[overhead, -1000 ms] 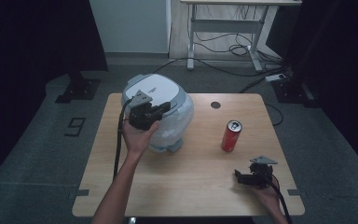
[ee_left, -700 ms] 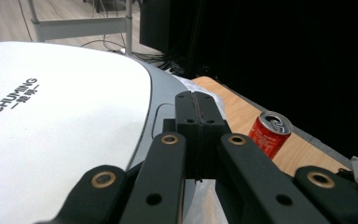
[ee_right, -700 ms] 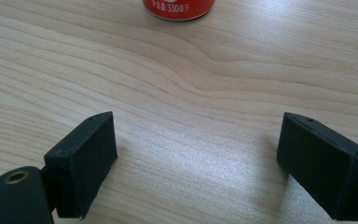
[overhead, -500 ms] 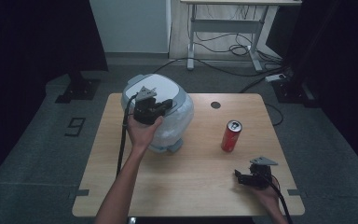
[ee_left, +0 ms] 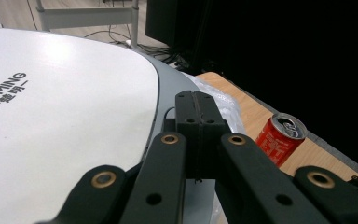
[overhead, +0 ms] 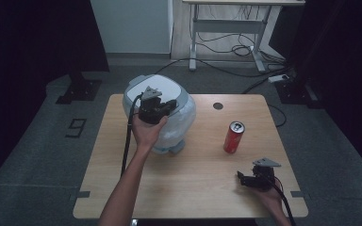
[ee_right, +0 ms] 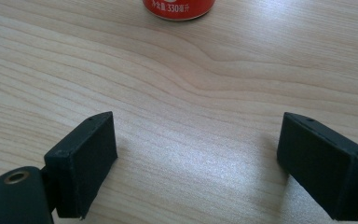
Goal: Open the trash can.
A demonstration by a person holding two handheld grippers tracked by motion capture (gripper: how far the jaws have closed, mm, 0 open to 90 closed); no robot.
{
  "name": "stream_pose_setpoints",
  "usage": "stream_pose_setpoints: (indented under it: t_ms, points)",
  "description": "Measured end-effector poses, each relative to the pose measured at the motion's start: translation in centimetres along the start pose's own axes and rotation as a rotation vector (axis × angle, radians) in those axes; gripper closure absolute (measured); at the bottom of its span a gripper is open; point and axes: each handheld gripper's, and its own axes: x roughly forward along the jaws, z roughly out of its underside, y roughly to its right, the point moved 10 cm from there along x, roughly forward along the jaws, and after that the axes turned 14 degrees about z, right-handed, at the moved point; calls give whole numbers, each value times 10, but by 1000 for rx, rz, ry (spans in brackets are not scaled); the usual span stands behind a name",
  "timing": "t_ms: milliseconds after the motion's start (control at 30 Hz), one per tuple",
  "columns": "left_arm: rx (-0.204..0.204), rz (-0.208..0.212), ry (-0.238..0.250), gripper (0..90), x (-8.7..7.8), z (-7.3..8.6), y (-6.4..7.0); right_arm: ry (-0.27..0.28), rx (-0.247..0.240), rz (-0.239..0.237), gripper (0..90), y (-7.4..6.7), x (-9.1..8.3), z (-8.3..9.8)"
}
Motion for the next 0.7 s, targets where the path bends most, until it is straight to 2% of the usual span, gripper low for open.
stream_pose_setpoints:
  t_ms: [200, 300, 467, 700]
  points:
    - [-10, 25, 2, 899, 3, 3, 3, 0, 0, 0, 113, 0, 0, 0]
    - [-3, 13, -5, 899, 4, 3, 4, 0, 0, 0, 114, 0, 0, 0]
    - [-18, 36, -4, 900, 4, 4, 5, 2, -3, -3, 120, 0, 0, 0]
    - [-14, 34, -6, 899, 5, 4, 5, 2, -3, -4, 120, 0, 0, 0]
